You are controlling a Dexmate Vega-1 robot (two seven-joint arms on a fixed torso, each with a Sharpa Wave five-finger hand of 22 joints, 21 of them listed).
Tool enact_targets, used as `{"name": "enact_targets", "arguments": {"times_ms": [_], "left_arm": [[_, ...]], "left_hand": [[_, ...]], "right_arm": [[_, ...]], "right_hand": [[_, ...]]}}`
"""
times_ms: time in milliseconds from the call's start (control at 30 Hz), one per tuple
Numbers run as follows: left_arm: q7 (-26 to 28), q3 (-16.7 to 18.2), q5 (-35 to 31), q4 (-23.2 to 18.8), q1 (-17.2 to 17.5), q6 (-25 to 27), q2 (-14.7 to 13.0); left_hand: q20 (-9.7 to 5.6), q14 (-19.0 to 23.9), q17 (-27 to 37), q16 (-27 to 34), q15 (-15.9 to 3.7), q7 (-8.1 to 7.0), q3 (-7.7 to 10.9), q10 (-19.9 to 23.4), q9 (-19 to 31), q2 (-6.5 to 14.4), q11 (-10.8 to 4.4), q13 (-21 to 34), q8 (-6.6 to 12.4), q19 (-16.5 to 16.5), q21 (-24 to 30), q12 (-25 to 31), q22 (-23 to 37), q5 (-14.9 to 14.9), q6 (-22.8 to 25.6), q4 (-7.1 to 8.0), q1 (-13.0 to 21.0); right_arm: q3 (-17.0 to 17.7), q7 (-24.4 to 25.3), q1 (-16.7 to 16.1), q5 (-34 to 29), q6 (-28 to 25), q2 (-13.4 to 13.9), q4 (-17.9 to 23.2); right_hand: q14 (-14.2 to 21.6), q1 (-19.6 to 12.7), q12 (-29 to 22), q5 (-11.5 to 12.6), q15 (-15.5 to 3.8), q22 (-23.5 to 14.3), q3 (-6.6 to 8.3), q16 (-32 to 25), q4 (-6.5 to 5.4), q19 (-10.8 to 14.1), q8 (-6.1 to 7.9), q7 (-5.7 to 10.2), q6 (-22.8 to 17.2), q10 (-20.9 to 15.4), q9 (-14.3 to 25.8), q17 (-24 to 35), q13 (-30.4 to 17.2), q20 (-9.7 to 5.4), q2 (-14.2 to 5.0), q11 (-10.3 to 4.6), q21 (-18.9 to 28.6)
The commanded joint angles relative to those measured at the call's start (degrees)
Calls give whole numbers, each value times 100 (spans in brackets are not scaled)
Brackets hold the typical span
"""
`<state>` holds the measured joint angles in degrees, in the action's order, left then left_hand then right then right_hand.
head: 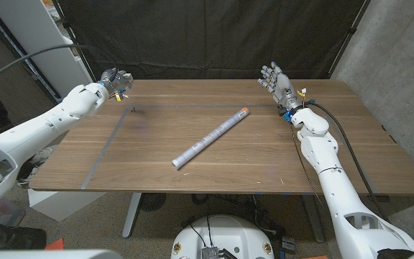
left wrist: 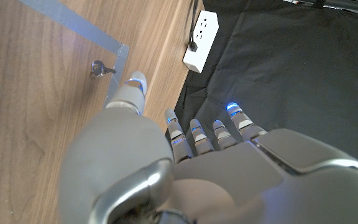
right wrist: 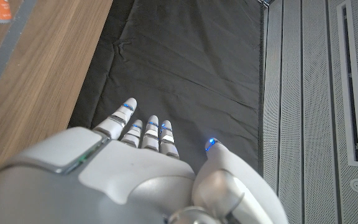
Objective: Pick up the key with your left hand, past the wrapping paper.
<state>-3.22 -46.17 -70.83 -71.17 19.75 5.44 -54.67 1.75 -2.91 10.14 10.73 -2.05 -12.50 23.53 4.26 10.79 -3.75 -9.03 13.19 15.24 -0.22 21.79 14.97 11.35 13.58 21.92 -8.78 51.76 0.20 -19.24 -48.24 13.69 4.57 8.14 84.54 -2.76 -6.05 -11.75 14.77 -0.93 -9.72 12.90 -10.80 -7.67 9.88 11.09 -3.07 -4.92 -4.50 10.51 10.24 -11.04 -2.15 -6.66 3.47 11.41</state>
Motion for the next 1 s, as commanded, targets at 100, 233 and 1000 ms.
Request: {"name": "enact_targets", "arguments": {"times_ms": [100, 233, 1000], "left_arm": [[257, -185, 181, 123, 72, 137, 61], [385, -238, 139, 157, 104, 207, 75], [1070, -777, -62, 977, -136, 390, 360]], "left_hand": [[40, -24, 14, -2, -217, 0, -42, 2, 23, -49, -13, 15, 12, 20, -15, 20, 7, -3, 116, -2, 16], [39, -20, 14, -1, -220, 1, -60, 29, 23, -45, -25, 16, 21, 22, -17, 31, 8, 1, 172, 5, 24], [-24, -44, 15, -5, -211, -6, -154, -21, 25, -4, -7, 18, 20, 78, -13, 19, 13, 22, 381, 20, 119]], "right_arm": [[17, -18, -57, -24, -21, 6, 30], [21, -11, -91, -27, -31, 7, 62], [-8, 43, -94, -89, -85, -31, -5]], "right_hand": [[22, 12, 9, 0, 16, -27, 44, -3, -19, 46, 12, 5, -37, -42, 12, 20, -13, 0, -66, -7, -1], [23, 14, 10, -1, 18, -27, 45, -3, -19, 46, 11, 3, -38, -42, 12, 20, -13, 6, -66, -5, -2], [23, 26, 16, -9, 13, -28, 56, 1, -16, 36, 6, 3, -40, -44, 12, 20, -14, 2, -63, -1, -8]]}}
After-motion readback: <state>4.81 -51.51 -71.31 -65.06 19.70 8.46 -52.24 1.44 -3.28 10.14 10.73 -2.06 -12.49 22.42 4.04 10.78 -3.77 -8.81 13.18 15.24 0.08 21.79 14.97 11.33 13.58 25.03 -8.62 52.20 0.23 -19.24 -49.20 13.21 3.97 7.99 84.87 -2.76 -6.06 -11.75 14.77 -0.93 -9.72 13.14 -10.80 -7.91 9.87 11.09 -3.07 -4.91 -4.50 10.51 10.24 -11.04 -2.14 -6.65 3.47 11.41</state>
